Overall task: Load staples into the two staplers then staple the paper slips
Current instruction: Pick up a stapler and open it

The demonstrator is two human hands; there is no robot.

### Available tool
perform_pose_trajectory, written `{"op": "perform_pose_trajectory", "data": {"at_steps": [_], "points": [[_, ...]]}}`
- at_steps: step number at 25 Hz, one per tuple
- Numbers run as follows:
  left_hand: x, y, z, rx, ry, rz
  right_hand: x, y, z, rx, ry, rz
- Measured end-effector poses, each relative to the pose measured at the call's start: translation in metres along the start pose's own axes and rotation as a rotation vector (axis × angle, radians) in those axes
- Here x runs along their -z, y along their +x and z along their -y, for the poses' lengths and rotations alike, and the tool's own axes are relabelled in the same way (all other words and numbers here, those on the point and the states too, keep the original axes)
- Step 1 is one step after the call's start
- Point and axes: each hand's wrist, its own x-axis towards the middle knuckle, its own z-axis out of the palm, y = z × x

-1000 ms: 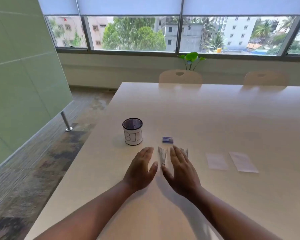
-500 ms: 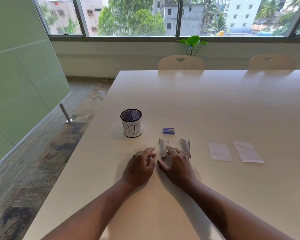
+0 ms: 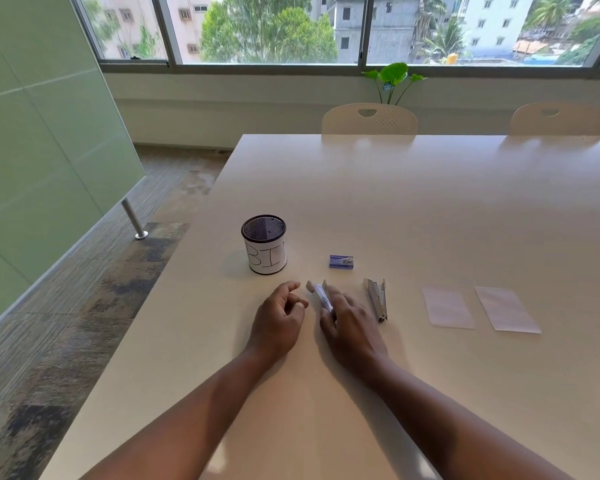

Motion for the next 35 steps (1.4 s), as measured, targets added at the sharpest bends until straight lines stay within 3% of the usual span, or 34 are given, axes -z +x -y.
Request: {"op": "perform_pose_trajectory", "data": {"at_steps": [4,9,14,22,27,35], "points": [[-0.005,0.001,-0.003,-0.041,0.053,-0.024,0.000,-0.004,-0.006,0.054,0.228,-0.083],[-0.012,0.011,-0.015,0.048,-0.506,0.162,-0.002,-0.005,-0.012,0.122,0.347,-0.175],[-0.010,0.016,-0.007,0.046,-0.665,0.275,-0.005,-0.003,-0.010,0.113,0.328,-0.148],[-0.025,0.007,-0.013,-0.074,-0.351,0.218,-0.007,0.002,-0.012,-0.003,0.371,-0.192],[-0.037,0.008,-0.031,-0.047,0.046,0.129,-0.001,0.000,-0.012,-0.061,0.356,-0.250],[-0.044,0.006,-0.024,-0.069,0.090,-0.014,-0.001,-0.005,-0.011,-0.007,0.284,-0.268]]}}
